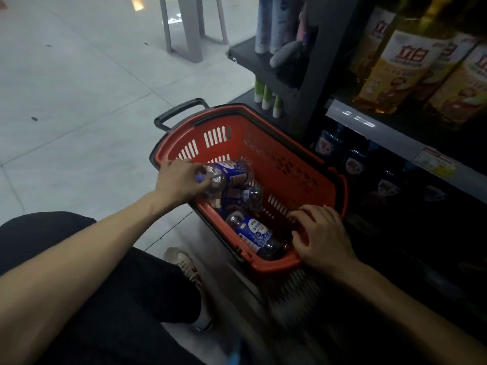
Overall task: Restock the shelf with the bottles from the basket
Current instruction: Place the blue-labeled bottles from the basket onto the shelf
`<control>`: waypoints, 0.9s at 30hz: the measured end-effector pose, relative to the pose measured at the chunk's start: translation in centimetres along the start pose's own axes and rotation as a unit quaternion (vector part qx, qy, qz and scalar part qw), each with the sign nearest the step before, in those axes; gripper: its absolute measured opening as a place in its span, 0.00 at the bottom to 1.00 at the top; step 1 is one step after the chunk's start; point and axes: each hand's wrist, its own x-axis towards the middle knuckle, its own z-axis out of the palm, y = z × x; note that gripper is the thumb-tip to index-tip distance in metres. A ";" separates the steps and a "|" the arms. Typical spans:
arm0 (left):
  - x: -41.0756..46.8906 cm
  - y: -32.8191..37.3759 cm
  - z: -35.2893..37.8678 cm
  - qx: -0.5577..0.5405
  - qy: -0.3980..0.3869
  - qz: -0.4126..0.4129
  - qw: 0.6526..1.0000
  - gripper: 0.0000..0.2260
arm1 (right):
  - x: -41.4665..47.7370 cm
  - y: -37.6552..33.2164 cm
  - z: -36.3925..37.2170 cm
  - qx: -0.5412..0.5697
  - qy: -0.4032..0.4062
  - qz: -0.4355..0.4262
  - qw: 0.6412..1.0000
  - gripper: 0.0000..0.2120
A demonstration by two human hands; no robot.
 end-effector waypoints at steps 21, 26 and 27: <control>-4.0 -0.6 -1.6 0.063 -0.128 0.067 0.988 0.39 | 19.7 -9.5 12.3 -0.053 -0.126 -0.088 0.987 0.46; -2.7 -2.0 -2.2 0.068 -0.141 -0.003 0.988 0.39 | 21.5 -11.2 15.8 -0.030 -0.067 -0.063 0.995 0.51; -2.4 -1.9 -2.5 0.060 -0.152 -0.017 0.986 0.37 | 21.8 -11.6 16.3 -0.029 -0.046 -0.071 0.996 0.49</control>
